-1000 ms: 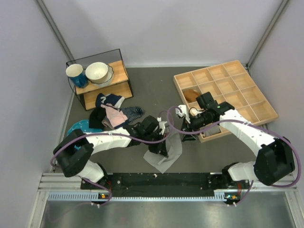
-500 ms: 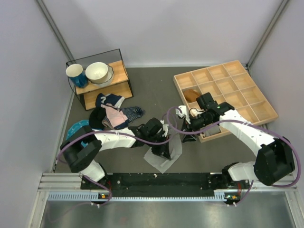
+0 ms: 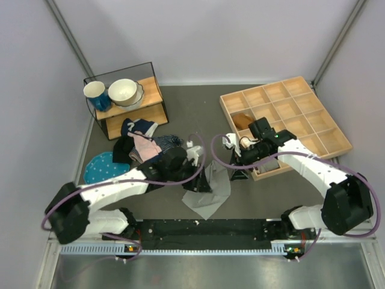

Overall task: Roll the underwear
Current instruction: Fold the underwear at the center of the board.

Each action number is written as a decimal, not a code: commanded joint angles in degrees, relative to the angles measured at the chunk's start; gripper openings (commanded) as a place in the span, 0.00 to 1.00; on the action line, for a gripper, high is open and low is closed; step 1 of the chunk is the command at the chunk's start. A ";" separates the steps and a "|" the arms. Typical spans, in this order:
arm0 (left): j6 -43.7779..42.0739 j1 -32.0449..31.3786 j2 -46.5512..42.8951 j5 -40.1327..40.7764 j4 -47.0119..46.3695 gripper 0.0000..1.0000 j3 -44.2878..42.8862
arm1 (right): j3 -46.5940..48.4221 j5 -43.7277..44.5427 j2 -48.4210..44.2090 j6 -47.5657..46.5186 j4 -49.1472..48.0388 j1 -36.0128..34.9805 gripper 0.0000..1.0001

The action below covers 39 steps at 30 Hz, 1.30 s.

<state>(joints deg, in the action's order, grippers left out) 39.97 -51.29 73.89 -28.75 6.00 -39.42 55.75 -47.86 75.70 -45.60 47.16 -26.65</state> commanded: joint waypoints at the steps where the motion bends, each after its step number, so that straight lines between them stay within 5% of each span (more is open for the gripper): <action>1: -3.84 5.74 -10.33 9.24 7.18 0.47 4.60 | 2.16 0.30 4.00 6.39 -5.39 0.29 0.61; 9: -1.03 7.17 -7.36 -4.12 -5.55 0.47 12.17 | 7.27 3.29 13.41 10.71 -6.20 -2.96 0.59; 30: -18.34 6.03 5.82 6.96 8.50 0.51 -2.50 | 5.87 2.24 12.28 9.13 -5.94 -2.09 0.61; 34: -17.91 5.41 8.81 4.06 6.93 0.46 -2.94 | 5.78 1.80 11.66 8.95 -5.67 -1.12 0.61; 39: -17.11 4.79 9.70 1.51 5.87 0.24 -3.12 | 5.78 1.54 11.31 8.69 -5.41 -0.68 0.61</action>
<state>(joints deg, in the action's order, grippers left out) 23.53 -46.00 83.77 -24.08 13.76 -40.40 60.53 -44.27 89.58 -35.99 41.80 -27.99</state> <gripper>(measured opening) 0.319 0.607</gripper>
